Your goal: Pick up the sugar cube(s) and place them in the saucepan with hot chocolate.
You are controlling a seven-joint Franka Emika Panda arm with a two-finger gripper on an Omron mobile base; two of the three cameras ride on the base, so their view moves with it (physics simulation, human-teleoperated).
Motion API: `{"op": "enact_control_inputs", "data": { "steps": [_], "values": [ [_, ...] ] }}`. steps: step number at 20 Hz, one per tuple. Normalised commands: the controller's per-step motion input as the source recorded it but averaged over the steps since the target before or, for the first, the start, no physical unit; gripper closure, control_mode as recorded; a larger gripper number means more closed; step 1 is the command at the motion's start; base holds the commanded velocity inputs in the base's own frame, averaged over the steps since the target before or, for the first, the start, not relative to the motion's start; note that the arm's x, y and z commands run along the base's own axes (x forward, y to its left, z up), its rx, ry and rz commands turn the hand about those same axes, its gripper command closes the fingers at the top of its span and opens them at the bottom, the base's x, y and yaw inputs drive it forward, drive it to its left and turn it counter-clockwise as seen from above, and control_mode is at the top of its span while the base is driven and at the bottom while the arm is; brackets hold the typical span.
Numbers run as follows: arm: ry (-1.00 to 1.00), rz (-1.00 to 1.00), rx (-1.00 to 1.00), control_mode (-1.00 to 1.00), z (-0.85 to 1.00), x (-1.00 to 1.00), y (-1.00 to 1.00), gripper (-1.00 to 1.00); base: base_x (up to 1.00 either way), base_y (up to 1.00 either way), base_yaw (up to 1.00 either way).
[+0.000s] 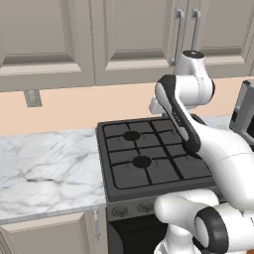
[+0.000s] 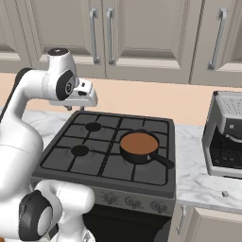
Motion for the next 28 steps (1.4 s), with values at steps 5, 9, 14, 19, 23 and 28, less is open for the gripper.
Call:
{"op": "enact_control_inputs", "data": {
  "steps": [5,9,14,19,23,28],
  "values": [
    [0.00,0.00,0.00,-1.00,0.00,0.00,-0.01,-1.00,0.00,0.00,0.00],
    [0.00,-0.02,0.00,-1.00,0.00,-0.11,-0.20,-1.00,0.00,0.00,0.00],
    [0.00,-0.09,0.00,-1.00,-0.15,-0.47,-0.34,-1.00,0.00,0.00,0.00],
    [0.05,-0.14,0.00,-1.00,-0.25,-0.49,-0.40,-1.00,0.00,0.00,0.00],
    [0.11,-0.24,0.00,-1.00,-0.14,-0.48,-0.57,-1.00,0.00,0.00,0.00],
    [0.25,-0.41,0.06,-1.00,-0.03,-0.41,-0.93,-1.00,0.00,0.00,0.00]
  ]
}}
